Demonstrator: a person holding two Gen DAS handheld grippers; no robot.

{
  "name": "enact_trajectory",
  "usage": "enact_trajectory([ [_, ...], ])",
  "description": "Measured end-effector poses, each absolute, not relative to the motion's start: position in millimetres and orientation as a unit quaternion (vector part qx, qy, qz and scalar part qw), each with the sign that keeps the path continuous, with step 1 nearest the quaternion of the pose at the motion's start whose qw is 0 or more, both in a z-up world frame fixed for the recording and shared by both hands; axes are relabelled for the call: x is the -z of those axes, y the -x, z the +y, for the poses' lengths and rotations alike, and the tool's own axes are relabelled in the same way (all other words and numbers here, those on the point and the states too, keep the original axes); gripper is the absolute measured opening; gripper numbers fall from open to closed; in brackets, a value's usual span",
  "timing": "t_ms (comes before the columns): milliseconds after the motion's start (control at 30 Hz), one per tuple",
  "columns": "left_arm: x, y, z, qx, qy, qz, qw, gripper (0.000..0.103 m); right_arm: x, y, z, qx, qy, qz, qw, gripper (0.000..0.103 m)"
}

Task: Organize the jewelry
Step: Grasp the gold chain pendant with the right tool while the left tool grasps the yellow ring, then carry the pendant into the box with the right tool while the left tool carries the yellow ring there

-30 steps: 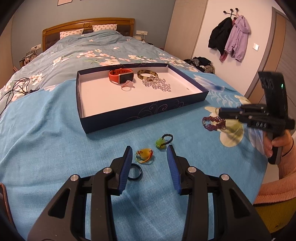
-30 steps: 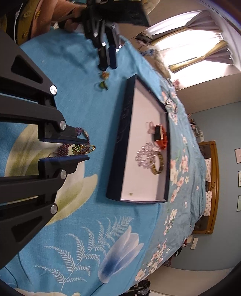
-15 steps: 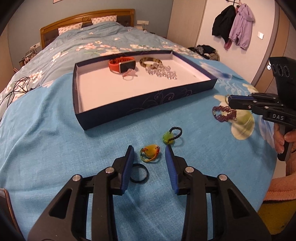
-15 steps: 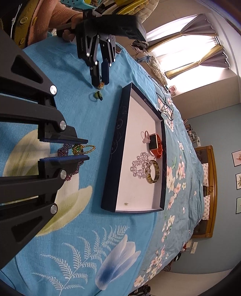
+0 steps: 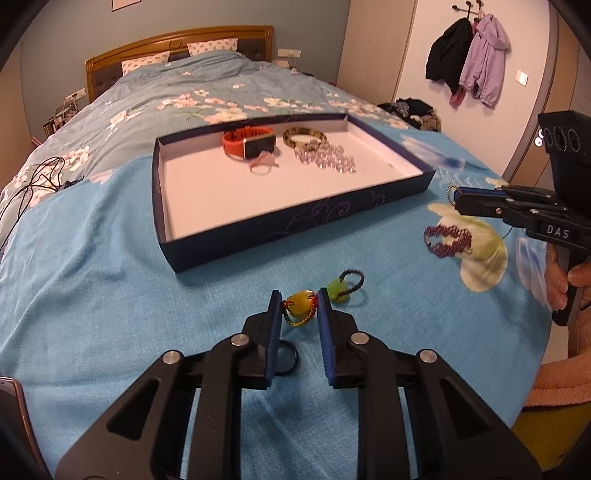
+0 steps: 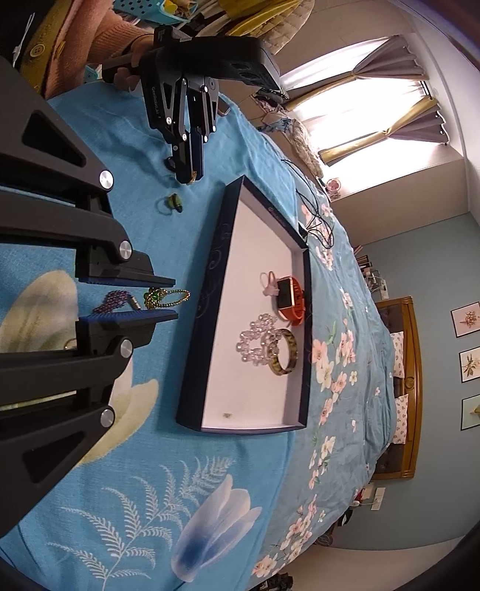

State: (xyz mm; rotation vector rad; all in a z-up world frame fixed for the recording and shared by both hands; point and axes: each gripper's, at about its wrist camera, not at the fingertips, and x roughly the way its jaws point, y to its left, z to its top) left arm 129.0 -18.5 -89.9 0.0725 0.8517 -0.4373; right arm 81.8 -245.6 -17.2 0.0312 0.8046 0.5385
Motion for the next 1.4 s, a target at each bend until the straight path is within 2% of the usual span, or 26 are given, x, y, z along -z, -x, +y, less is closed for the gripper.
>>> enact_trajectory([
  [700, 34, -147, -16, 0.211, -0.014, 0.341, 0.916, 0.019, -4, -107, -243, -0.259, -0.009, 0.355, 0.898, 0.010],
  [1400, 38, -193, -23, 0.206, 0.002, 0.351, 0.914, 0.019, 0, -148, -232, -0.257, -0.016, 0.365, 0.895, 0.010],
])
